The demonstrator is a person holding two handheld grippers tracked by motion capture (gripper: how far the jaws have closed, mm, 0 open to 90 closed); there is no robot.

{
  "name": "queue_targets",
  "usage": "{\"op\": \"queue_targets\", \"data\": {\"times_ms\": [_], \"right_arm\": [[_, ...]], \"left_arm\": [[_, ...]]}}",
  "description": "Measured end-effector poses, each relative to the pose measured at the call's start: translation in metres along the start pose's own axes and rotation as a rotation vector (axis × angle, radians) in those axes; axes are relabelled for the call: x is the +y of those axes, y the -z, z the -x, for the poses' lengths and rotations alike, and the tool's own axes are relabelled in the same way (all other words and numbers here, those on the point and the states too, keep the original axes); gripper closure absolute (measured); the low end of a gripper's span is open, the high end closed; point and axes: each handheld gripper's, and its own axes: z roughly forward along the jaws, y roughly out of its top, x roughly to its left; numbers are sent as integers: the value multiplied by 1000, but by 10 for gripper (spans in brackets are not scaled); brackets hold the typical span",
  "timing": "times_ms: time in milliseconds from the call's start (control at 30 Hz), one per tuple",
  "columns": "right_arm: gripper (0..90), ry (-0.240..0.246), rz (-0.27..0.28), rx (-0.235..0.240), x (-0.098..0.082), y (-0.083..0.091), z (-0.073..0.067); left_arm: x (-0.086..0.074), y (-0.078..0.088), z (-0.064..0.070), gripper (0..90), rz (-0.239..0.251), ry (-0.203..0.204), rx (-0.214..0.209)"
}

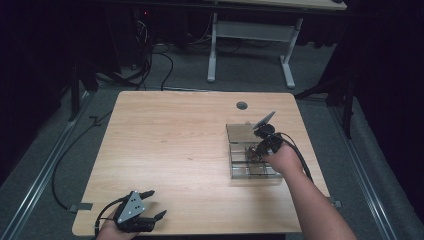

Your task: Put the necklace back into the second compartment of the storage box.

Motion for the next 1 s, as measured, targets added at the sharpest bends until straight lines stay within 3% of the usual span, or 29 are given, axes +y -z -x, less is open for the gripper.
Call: {"op": "queue_targets", "data": {"times_ms": [300,433,667,733,1000], "right_arm": [[821,15,-58,15,12,-24,-10],[820,9,-57,25,14,-29,-10],[811,1,-53,37,13,-29,-9],[751,-4,-56,43,14,-29,-9],[718,-36,-30,56,14,-14,-6]], "left_arm": [[0,1,0,245,3,1,-4],[0,0,0,245,3,1,-4],[0,0,0,245,0,-2,-3],[0,0,0,245,0,-2,-2],[0,0,0,246,-1,0,-1]]}}
